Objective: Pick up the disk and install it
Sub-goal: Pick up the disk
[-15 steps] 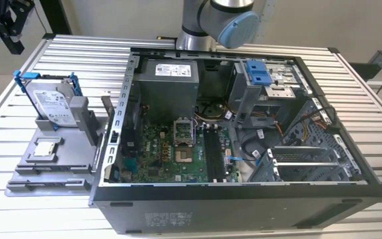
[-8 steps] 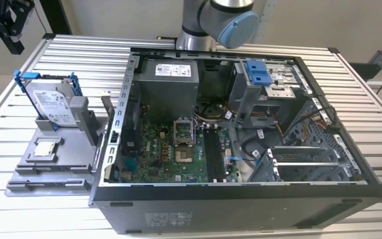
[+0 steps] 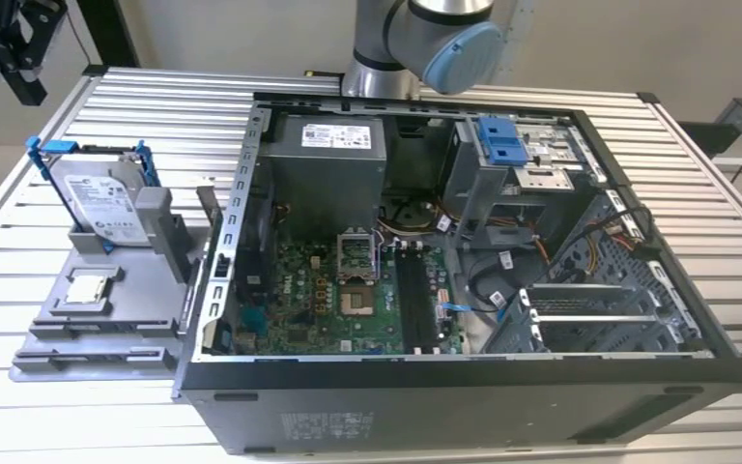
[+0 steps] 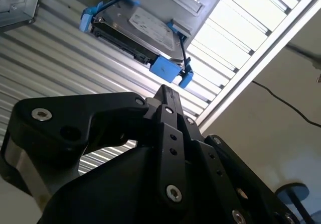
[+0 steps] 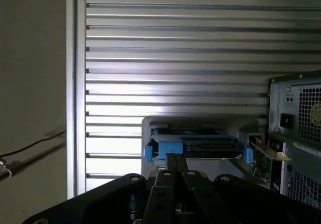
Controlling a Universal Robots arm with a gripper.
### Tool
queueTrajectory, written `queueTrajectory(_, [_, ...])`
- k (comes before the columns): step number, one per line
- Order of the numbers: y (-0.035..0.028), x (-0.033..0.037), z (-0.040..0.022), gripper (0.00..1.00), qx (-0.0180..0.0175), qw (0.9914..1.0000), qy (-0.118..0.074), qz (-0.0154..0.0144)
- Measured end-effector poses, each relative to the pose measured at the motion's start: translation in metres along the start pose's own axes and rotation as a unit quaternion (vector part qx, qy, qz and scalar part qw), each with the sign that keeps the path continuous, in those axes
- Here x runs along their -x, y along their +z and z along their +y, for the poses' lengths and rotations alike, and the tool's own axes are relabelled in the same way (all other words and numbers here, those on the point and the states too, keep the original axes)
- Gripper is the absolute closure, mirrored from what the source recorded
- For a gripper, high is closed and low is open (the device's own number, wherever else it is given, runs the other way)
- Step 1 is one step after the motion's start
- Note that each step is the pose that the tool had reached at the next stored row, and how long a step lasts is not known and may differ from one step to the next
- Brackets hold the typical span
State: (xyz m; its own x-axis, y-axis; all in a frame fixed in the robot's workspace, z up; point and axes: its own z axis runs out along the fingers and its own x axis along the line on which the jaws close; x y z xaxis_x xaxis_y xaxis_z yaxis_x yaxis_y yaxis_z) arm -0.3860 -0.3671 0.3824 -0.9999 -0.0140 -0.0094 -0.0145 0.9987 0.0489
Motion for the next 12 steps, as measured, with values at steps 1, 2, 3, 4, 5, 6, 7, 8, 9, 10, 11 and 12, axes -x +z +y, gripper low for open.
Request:
queueTrajectory(1, [0.0,0.0,0.0,1.0,0.0,0.99999,-0.004,0.0002])
queueTrajectory(2, [0.0,0.0,0.0,1.0,0.0,0.99997,-0.008,0.0004])
queueTrajectory(3, [0.0,0.0,0.0,1.0,0.0,0.99994,-0.011,0.0006])
queueTrajectory(4, [0.0,0.0,0.0,1.0,0.0001,0.99988,-0.015,0.0007])
queueTrajectory(5, [0.0,0.0,0.0,1.0,0.0001,0.99981,-0.019,0.001])
queueTrajectory(6, [0.0,0.0,0.0,1.0,0.0001,0.99972,-0.024,0.0012])
queueTrajectory(7, [0.0,0.0,0.0,1.0,0.0001,0.99959,-0.029,0.0014])
queueTrajectory(8, [0.0,0.0,0.0,1.0,0.0002,0.99939,-0.035,0.0018])
queueTrajectory(9, [0.0,0.0,0.0,1.0,0.0002,0.99913,-0.042,0.0021])
queueTrajectory(10, [0.0,0.0,0.0,1.0,0.0003,0.99877,-0.05,0.0024])
queueTrajectory(11, [0.0,0.0,0.0,1.0,0.0004,0.99844,-0.056,0.0028])
queueTrajectory(12, [0.0,0.0,0.0,1.0,0.0004,0.99817,-0.06,0.003])
